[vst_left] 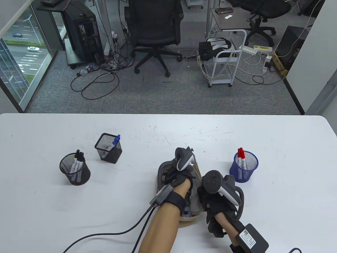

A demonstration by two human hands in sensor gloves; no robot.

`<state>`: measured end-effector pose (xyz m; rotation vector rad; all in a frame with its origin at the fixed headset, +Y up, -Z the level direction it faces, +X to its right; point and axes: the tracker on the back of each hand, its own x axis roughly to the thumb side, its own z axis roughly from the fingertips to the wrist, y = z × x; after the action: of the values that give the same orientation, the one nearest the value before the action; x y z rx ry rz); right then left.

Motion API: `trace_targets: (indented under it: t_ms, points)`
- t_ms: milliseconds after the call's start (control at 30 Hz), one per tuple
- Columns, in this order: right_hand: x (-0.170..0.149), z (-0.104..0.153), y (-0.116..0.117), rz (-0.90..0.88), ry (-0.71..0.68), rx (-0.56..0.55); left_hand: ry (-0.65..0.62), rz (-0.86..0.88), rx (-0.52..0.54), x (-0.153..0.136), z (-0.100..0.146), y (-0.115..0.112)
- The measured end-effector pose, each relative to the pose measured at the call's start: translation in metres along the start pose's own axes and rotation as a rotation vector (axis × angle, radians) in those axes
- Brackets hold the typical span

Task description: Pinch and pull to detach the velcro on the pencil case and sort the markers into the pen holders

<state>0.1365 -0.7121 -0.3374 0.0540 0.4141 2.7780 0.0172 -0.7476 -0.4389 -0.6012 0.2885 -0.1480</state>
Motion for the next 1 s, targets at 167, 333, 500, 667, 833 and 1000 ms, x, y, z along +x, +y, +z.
trace_targets:
  t_ms: [167, 333, 500, 667, 833, 1000]
  points:
    - [0.000, 0.000, 0.000, -0.002, -0.005, -0.001, -0.013, 0.021, 0.021, -0.004, 0.002, -0.003]
    - [0.003, 0.001, 0.001, 0.009, -0.002, -0.014, -0.128, 0.283, -0.076, -0.038, 0.010, 0.005]
    - [0.003, 0.001, 0.000, 0.012, -0.004, -0.012, -0.194, 0.590, 0.072, -0.104, 0.040, 0.067]
    - [0.002, 0.000, 0.000, 0.009, -0.001, -0.007, -0.114, 0.731, 0.353, -0.185, 0.064, 0.126]
    - [0.004, 0.000, 0.000, 0.020, -0.001, -0.003, 0.006, 0.780, 0.613, -0.253, 0.071, 0.142]
    - [0.004, 0.000, 0.001, 0.018, -0.001, -0.004, 0.145, 0.772, 0.696, -0.288, 0.044, 0.129]
